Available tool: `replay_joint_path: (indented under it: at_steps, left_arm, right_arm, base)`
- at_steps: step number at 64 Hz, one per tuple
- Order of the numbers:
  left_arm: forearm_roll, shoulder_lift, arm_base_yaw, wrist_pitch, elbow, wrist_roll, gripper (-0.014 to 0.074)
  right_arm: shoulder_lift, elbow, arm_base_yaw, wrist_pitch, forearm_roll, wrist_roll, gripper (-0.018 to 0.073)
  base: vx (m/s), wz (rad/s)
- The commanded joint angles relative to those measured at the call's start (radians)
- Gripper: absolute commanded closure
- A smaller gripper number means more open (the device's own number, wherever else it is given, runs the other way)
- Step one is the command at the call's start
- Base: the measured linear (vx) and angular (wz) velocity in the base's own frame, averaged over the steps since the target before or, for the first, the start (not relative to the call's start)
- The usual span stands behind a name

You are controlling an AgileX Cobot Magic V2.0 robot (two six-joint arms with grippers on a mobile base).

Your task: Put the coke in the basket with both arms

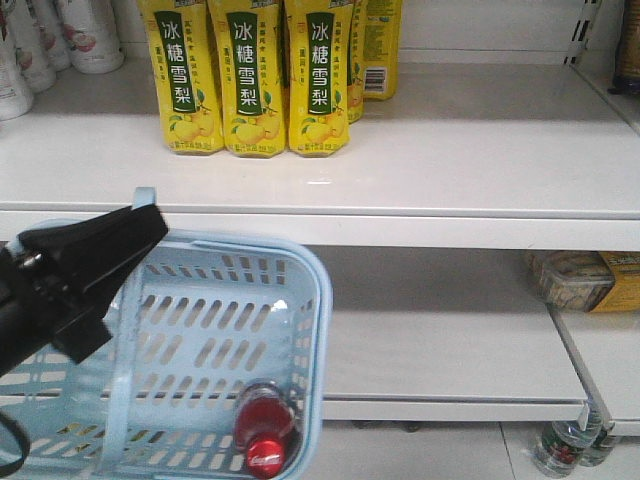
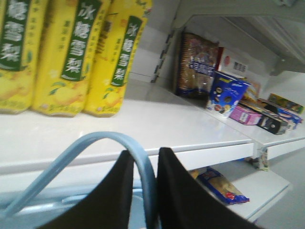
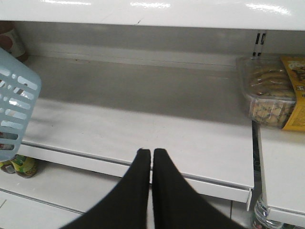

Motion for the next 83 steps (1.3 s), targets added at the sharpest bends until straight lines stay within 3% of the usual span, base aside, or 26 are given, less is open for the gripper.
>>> replay_joint_path:
  at_steps: [1,33,43,55,66,76,83]
  left_arm:
    - [-0.142,-0.096,0.012,-0.018,0.04,0.098,0.0603]
    - [-0.538,-0.452,0.012,0.057,0.441,0.498,0.0603]
    - [-0.538,-0.514,0.012,0.144,0.487,0.557,0.0603]
    - [-0.538,-0.563,0.012,0.275,0.489,0.75,0.0603]
    - [-0.538,-0.675,0.024,0.316,0.49,0.879,0.0603]
    - [-0.544,-0.803,0.101,0.382,0.49,0.895,0.0603]
    - [-0.549,-0.867,0.193,0.446,0.49,0.891,0.0603]
  right_arm:
    - [0.012,-0.024,-0.002,-0.068,-0.024,-0.003,0.0561]
    - [0.012,-0.024,-0.002,-0.069,-0.024,-0.003,0.0561]
    - [0.012,-0.024,-0.002,-0.069,-0.024,-0.003,0.0561]
    - [0.012,-0.024,-0.002,-0.069,-0.024,-0.003,0.0561]
    - [0.012,-0.024,-0.002,-0.069,-0.024,-0.003,0.0561]
    - [0.012,-0.024,-0.002,-0.069,-0.024,-0.003,0.0561]
    - [0.012,-0.024,-0.002,-0.069,-0.024,-0.003,0.0561]
  base:
    - [0.0,0.0]
    - [0.0,0.0]
    - [0.0,0.0]
    - [0.0,0.0]
    - [0.0,0.0]
    - [0.0,0.0]
    - [0.0,0.0]
